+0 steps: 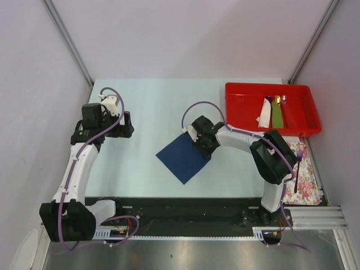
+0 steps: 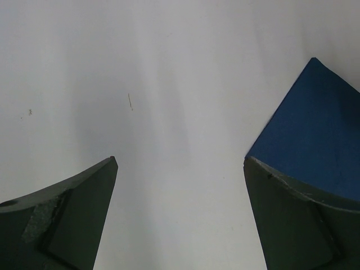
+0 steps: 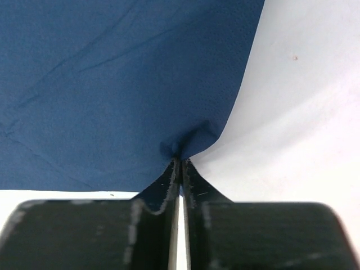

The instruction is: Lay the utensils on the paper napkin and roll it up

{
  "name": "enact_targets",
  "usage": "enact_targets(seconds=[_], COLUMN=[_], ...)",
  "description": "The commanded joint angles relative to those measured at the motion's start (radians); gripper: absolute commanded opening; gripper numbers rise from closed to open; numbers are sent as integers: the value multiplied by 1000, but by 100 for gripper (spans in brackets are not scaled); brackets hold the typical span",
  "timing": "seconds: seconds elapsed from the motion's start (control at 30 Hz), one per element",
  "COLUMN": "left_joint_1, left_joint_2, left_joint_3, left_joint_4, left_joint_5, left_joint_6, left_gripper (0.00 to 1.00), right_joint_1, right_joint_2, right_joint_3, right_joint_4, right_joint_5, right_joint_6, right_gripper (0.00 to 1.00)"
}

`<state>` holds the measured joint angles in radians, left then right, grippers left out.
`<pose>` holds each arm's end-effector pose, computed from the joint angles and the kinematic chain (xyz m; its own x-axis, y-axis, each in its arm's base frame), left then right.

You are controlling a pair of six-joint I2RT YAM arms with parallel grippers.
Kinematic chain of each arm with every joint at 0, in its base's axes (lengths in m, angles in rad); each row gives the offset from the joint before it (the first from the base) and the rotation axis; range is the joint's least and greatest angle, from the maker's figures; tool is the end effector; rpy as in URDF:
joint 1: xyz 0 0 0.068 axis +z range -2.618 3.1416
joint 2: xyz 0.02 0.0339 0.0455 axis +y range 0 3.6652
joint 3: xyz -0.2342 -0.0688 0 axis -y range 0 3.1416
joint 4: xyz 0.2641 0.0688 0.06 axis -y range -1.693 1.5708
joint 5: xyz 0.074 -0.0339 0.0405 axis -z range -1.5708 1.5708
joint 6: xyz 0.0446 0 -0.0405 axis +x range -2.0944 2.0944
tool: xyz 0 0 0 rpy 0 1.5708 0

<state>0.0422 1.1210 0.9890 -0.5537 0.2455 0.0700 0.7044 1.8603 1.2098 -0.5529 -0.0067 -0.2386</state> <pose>0.2788 0.0009 0.2749 -0.6208 0.0417 -0.7828 0.1909 0.9766 -0.0994 0.2863 0.2437 0.1151 -0.5375 -0.7670 -0.3505 -0.7991 0.5960 -0.0788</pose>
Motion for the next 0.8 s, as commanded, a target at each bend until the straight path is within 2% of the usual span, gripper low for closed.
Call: enact_targets(seconds=[0.0,0.1,0.2,0.3,0.4,0.43,0.63,0.73,0.77], left_joint_1=[-1,-1,-2,-2,-2,-2,-1,-2,-2], left_joint_2=[-36,-44,-43,-56,-84,-111,-145,-113,-83], left_joint_3=[-13,-21,-20,-23,-44,-49,-52,-11,2], left_joint_4=[35,47,54,75,136,158,325,344,337], left_joint_5=[52,64,66,72,118,127,146,236,262], left_joint_6=[7,5,5,-2,-3,7,34,51,53], left_gripper=[100,100,100,100,100,100,100,100,100], right_joint_1=[-25,-28,-28,-36,-75,-106,-229,-356,-450], right_joint_2=[-27,-35,-44,-94,-179,-202,-306,-386,-433], right_joint_3=[-13,0,26,43,62,74,129,128,128], right_joint_4=[-70,-67,-87,-99,-119,-134,-251,-304,-327], right_joint_5=[36,47,48,36,-53,-126,-347,-444,-475], right_joint_6=[-37,-44,-50,-51,-45,-42,-34,-45,-50], right_gripper=[10,15,36,65,78,79,92,94,94])
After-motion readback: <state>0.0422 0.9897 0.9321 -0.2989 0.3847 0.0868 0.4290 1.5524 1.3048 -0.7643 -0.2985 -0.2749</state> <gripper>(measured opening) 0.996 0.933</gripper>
